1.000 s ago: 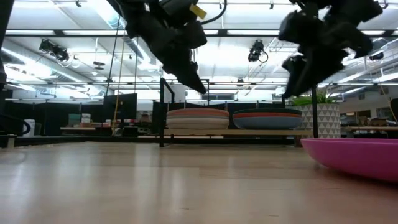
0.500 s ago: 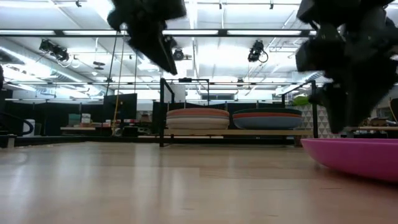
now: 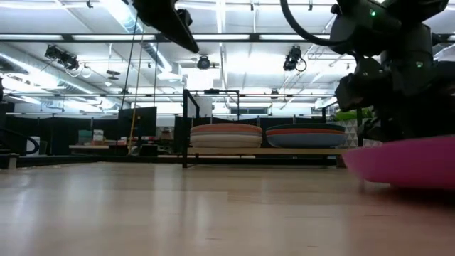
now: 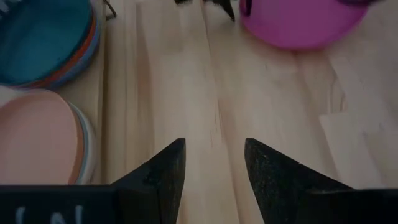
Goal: Place and stack plates onto a shelf
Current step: Stack the pink plate on top of the dark blue plate on the shelf
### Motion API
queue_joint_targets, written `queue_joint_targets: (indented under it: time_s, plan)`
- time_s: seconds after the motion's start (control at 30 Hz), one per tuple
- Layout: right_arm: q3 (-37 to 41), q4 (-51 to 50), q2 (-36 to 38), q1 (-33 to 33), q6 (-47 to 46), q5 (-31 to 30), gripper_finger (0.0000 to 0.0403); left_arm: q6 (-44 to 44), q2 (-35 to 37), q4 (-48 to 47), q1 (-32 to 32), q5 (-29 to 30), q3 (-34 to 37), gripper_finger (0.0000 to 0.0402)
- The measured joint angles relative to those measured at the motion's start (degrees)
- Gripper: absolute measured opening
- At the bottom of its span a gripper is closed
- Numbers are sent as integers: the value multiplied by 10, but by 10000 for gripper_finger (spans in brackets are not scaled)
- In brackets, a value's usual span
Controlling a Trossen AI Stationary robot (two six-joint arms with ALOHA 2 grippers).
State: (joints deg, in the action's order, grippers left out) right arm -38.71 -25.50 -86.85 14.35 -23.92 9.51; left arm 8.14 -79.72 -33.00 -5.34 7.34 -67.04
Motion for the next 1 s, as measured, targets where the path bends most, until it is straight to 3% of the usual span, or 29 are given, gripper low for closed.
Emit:
queue_joint_targets:
  time_s: [0.27, 0.5, 0.67, 0.73, 0.8, 1.0]
  plan:
    - [3, -5, 51, -32, 14, -21, 16, 33, -9, 45, 1, 1, 20, 172]
    - [3, -30, 111, -104, 49, -6, 20, 157, -40, 141, -44, -20, 98, 172]
    - [3, -37, 120, -116, 75, 21, 33, 165, -62, 248, -55, -18, 146, 172]
    - [3, -37, 120, -115, 76, 4, 41, 167, -73, 282, -57, -19, 168, 172]
    - [3, -38, 123, -121, 73, -27, 41, 194, -97, 343, -58, -20, 174, 172]
    - [2, -31, 114, -148, 64, -8, 20, 295, -179, 439, -73, 13, 178, 177]
